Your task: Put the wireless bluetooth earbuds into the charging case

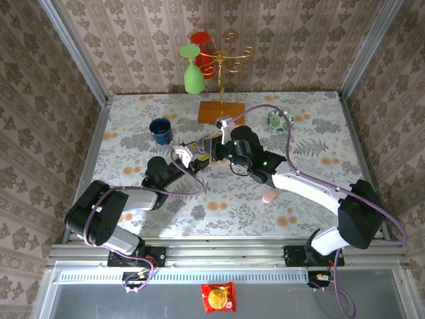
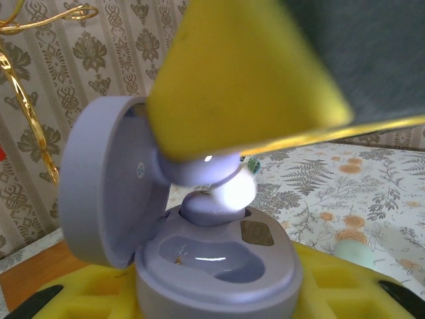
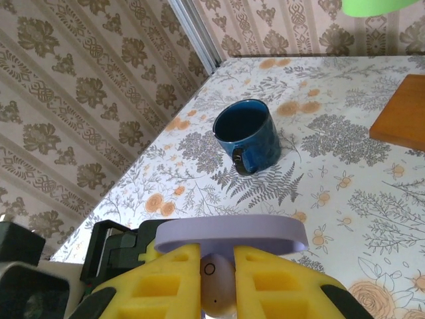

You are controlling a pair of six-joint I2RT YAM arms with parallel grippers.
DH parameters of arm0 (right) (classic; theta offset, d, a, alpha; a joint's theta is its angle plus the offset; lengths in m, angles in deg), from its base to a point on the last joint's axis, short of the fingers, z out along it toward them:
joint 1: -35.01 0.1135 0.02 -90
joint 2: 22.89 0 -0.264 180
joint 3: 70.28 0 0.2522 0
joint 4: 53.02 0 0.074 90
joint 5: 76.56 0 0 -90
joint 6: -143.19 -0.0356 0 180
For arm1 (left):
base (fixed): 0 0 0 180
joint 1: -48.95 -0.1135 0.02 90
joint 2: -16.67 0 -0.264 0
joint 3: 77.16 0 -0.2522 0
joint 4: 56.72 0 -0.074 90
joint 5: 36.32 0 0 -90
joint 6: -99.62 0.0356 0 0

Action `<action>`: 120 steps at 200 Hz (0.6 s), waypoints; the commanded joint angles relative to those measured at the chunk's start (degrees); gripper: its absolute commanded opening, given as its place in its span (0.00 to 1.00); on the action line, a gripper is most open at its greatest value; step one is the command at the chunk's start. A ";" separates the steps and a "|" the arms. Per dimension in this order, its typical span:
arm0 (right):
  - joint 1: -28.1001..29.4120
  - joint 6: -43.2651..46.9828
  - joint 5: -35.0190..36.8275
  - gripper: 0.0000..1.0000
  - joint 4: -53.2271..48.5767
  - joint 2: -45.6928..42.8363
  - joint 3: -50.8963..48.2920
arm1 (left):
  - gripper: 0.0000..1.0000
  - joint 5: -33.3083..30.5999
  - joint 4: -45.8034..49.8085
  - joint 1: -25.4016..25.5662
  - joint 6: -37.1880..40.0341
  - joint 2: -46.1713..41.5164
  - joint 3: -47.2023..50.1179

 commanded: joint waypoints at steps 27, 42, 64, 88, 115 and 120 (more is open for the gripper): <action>0.77 0.36 -2.02 0.17 1.84 1.56 2.28 | 0.42 -0.71 -1.95 0.34 -0.99 0.82 -1.83; 0.90 -0.15 -2.19 0.17 2.22 1.67 1.88 | 0.42 -0.91 -1.81 0.34 -1.81 0.99 -2.17; 1.01 -1.19 -2.57 0.17 2.46 2.02 1.66 | 0.42 -0.74 -1.95 0.34 -2.83 1.63 -2.69; 1.77 -1.50 -1.53 0.17 2.41 2.27 0.97 | 0.42 -1.26 -1.99 0.33 -3.58 1.78 -2.99; 1.85 -2.03 -0.53 0.18 2.42 2.79 0.13 | 0.42 -1.44 -1.93 0.34 -4.39 1.41 -3.30; 1.87 -2.07 -0.33 0.19 2.36 2.79 0.09 | 0.42 -1.44 -1.98 0.34 -4.43 1.28 -3.32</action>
